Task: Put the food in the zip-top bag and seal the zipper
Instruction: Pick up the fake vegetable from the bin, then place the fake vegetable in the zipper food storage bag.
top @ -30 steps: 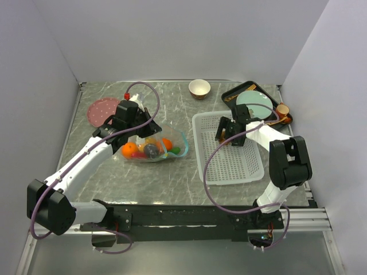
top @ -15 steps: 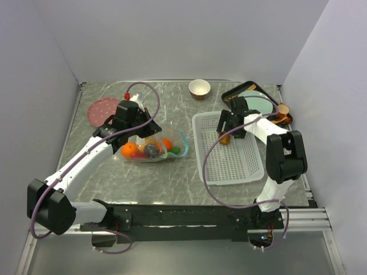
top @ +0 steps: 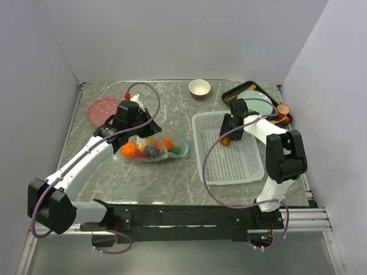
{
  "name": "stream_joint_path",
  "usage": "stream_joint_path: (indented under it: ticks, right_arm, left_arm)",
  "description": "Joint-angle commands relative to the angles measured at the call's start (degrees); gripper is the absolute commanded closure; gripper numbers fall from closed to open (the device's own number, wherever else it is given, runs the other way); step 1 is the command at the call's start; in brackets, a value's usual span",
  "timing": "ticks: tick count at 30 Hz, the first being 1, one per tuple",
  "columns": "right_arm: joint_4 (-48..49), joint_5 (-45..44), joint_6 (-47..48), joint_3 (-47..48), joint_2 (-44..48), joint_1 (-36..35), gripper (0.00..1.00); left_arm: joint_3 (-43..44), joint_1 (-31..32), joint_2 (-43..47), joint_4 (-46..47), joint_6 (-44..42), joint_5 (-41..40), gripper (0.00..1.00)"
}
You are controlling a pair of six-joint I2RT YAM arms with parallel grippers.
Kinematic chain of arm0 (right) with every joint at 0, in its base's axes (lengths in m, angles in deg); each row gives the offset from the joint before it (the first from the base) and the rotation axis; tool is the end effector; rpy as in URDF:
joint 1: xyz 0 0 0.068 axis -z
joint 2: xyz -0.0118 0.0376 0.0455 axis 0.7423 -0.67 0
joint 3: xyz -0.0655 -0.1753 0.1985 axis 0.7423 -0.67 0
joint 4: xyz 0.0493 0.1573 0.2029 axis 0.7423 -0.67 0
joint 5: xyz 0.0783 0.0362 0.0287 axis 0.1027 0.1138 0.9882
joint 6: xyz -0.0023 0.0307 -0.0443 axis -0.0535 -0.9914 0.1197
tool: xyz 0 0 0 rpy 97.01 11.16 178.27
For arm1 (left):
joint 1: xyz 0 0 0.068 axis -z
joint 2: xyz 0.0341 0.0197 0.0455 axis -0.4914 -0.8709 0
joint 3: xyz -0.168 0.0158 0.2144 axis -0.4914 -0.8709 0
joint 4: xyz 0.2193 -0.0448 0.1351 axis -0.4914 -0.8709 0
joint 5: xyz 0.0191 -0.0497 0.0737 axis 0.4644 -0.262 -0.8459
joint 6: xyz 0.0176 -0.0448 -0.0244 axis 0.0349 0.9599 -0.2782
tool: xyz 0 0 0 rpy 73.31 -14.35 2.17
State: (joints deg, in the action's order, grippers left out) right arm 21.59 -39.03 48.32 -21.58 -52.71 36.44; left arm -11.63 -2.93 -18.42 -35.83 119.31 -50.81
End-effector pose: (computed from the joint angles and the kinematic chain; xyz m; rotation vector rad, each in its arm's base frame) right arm 0.3535 0.0717 0.1866 0.3129 2.6415 0.2023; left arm 0.2525 -0.1313 0.3152 -0.2372 2.2628 -0.8176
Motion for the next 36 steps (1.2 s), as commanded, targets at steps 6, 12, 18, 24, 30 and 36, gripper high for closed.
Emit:
stream_joint_path:
  ticks: [6, 12, 18, 24, 30, 36]
  right_arm:
    - [-0.1, 3.3, -1.1, -1.9, 6.7, -0.4, 0.74]
    - [0.7, 8.6, -3.5, -3.0, 11.9, -1.4, 0.74]
    - [2.0, 13.6, -7.0, -2.3, 16.3, -5.2, 0.71]
    - [3.1, 14.8, -9.5, 0.3, 18.4, -12.0, 0.68]
    - [4.0, 15.8, -10.9, 2.1, 18.4, -16.9, 0.68]
    - [4.1, 16.0, -11.8, 3.3, 17.7, -19.8, 0.67]
  left_arm:
    - [0.0, 0.0, 0.4, 1.1, -0.5, 0.3, 0.99]
    - [-0.4, 0.0, 0.5, 1.7, -0.3, 0.7, 0.99]
    - [-0.1, 0.0, 0.1, 1.9, -0.3, 1.2, 0.99]
    - [-0.1, 0.0, 0.2, 2.0, -0.3, 1.3, 0.99]
    - [-0.5, 0.0, 0.6, 2.1, -0.2, 1.3, 0.99]
    - [0.2, 0.0, 0.6, 1.9, -0.4, 1.0, 0.99]
